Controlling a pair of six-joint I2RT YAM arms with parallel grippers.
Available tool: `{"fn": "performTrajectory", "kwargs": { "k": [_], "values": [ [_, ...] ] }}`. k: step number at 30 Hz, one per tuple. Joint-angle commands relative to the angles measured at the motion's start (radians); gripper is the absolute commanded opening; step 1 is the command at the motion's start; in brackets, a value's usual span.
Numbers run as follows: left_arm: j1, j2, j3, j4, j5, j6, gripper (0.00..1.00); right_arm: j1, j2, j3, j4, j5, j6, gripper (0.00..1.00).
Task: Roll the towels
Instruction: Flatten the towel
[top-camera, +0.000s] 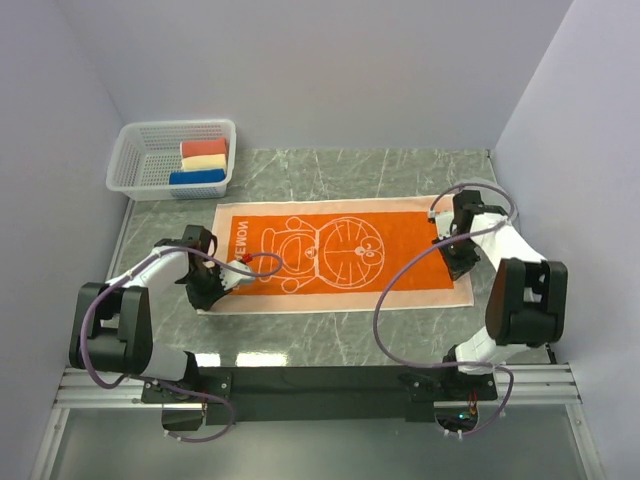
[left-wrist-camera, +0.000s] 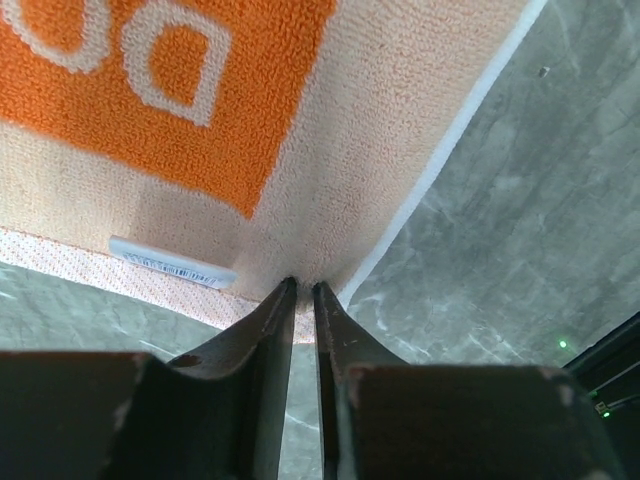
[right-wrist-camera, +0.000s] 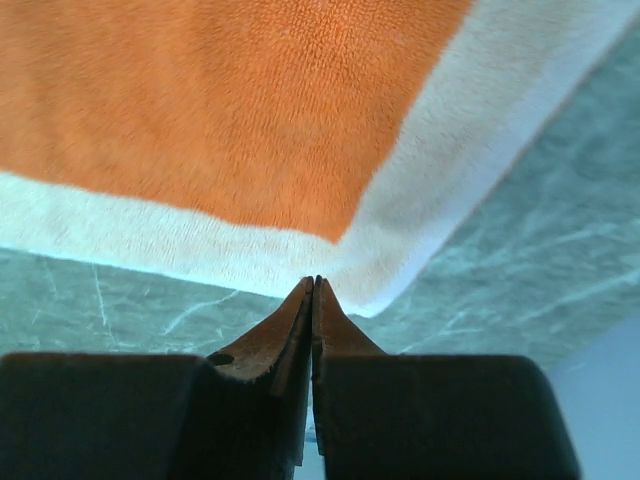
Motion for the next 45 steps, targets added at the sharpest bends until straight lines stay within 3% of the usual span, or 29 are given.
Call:
{"fn": "performTrajectory", "kwargs": {
  "k": [1,9,19,25,30,38,41,45],
  "values": [
    [0.012,0.038,-0.021,-0.012,-0.008,-0.001,0.22,0.004,-0.084,-0.049,-0.017,-0.017,-0.038,0.07],
    [0.012,0.078,0.002,-0.023,0.029,-0.064,0.24,0.005,-0.017,-0.161,0.127,0.025,-0.064,0.07],
    [0.013,0.104,-0.038,0.012,-0.006,-0.103,0.23,0.004,0.058,-0.253,0.293,0.236,-0.113,0.05],
    [0.053,0.072,-0.061,-0.003,-0.037,-0.075,0.21,0.005,0.060,-0.264,0.258,0.292,-0.145,0.05],
    [0.118,0.061,-0.067,-0.014,-0.046,-0.047,0.19,0.051,0.005,-0.224,0.163,0.181,-0.144,0.07],
    [0.208,0.032,-0.084,-0.047,-0.048,0.009,0.18,0.149,0.043,-0.178,0.091,0.138,-0.109,0.11],
    [0.216,0.006,-0.064,-0.099,-0.004,0.023,0.28,0.174,0.020,-0.176,0.063,0.097,-0.116,0.18],
    [0.219,-0.045,0.045,-0.203,0.110,0.023,0.40,0.162,-0.093,-0.100,-0.012,-0.027,-0.118,0.39]
  ]
}}
